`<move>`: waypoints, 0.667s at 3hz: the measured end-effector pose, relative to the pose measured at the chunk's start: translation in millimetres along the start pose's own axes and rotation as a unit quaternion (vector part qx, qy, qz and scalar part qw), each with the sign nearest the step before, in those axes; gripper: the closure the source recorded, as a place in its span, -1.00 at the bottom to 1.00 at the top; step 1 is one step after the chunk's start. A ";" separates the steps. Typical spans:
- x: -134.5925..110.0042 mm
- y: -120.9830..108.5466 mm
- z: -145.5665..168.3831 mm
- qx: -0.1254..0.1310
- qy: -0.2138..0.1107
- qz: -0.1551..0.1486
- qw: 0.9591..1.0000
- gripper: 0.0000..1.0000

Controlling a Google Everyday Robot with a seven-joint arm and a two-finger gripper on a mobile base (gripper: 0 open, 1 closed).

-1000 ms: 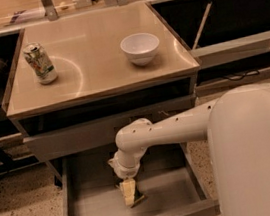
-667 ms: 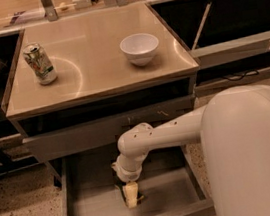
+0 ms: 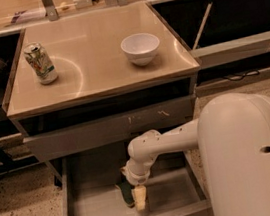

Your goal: Pick sponge from middle drawer and place on counter

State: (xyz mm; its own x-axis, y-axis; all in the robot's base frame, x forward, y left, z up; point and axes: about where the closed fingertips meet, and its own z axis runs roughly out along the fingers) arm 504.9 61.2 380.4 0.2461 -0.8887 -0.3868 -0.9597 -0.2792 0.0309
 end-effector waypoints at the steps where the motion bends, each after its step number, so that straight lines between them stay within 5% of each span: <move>1: 0.0 -0.1 0.4 0.000 0.000 0.000 1.000 -1.00; 2: 2.0 -1.2 9.8 0.000 -0.001 -0.009 1.000 -1.00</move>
Offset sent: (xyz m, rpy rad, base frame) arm 0.0039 0.0038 -0.0197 0.0099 -0.0192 0.0345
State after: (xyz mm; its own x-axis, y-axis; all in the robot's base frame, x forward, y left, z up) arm 505.2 63.3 370.5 0.2629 -0.8829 -0.3891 -0.9551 -0.2953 0.0248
